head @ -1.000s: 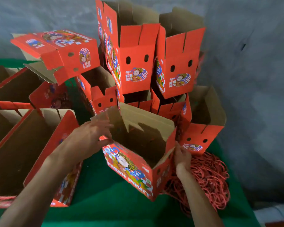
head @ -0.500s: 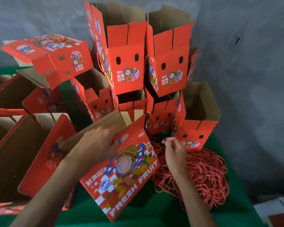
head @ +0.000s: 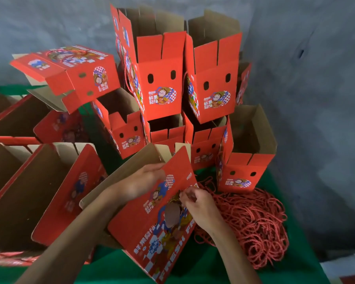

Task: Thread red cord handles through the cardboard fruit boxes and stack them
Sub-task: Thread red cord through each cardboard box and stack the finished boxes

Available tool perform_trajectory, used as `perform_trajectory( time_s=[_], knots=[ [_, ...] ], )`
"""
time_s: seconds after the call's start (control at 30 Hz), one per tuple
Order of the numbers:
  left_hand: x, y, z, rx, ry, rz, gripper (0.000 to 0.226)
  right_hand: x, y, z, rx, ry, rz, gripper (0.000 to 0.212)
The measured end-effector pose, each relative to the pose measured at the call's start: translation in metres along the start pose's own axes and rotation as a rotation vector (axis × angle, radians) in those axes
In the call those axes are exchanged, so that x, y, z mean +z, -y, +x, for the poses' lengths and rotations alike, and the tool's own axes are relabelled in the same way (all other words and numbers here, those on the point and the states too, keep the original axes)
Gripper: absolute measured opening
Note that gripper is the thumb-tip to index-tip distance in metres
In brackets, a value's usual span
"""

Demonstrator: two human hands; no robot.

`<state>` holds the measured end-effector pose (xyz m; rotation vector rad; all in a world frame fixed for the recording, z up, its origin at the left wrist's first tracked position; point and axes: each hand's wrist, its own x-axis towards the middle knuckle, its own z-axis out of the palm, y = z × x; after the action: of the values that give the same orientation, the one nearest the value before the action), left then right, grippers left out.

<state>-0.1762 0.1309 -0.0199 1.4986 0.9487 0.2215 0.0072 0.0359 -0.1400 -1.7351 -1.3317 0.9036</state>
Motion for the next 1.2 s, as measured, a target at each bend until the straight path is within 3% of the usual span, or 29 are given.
perform_trajectory(
  time_s=[0.13, 0.2, 0.27, 0.33, 0.43, 0.57, 0.7, 0.87, 0.97, 1.03, 1.1, 1.2],
  knots=[
    [0.002, 0.002, 0.01, -0.069, 0.073, -0.095, 0.032, -0.021, 0.002, 0.007, 0.044, 0.133, -0.018, 0.032],
    [0.006, 0.003, 0.008, -0.118, 0.12, -0.165, 0.041, -0.029, 0.006, 0.012, 0.065, 0.178, -0.016, 0.03],
    [0.014, 0.004, 0.011, -0.082, 0.167, -0.177, 0.057, -0.033, 0.007, 0.016, 0.075, 0.223, 0.039, 0.029],
    [0.022, 0.004, 0.016, -0.038, 0.131, -0.109, 0.051, -0.034, 0.006, 0.018, 0.067, 0.252, 0.037, 0.028],
    [0.025, 0.008, 0.025, -0.019, 0.082, 0.044, 0.024, -0.026, 0.001, 0.014, 0.061, 0.208, 0.087, 0.027],
    [0.03, 0.015, 0.04, -0.014, 0.043, 0.34, 0.021, 0.001, -0.001, 0.007, 0.036, 0.046, 0.146, 0.028],
    [0.031, 0.021, 0.044, -0.016, 0.007, 0.381, 0.023, 0.021, 0.005, 0.005, -0.044, -0.087, 0.17, 0.036],
    [0.028, 0.033, 0.049, -0.149, -0.067, 0.409, 0.023, 0.033, 0.008, 0.009, -0.018, -0.02, 0.285, 0.027],
    [0.029, 0.051, 0.051, -0.217, -0.146, 0.438, 0.021, 0.039, -0.006, 0.011, 0.007, 0.072, 0.338, 0.04],
    [0.028, 0.058, 0.053, -0.262, -0.156, 0.375, 0.022, 0.038, -0.014, 0.013, 0.064, 0.093, 0.292, 0.022],
    [0.023, 0.061, 0.055, -0.266, -0.153, 0.311, 0.023, 0.032, -0.027, 0.014, 0.07, 0.002, 0.19, 0.018],
    [0.02, 0.064, 0.056, -0.31, -0.199, 0.124, 0.021, 0.017, -0.043, 0.012, 0.142, -0.333, 0.289, 0.02]
  ],
)
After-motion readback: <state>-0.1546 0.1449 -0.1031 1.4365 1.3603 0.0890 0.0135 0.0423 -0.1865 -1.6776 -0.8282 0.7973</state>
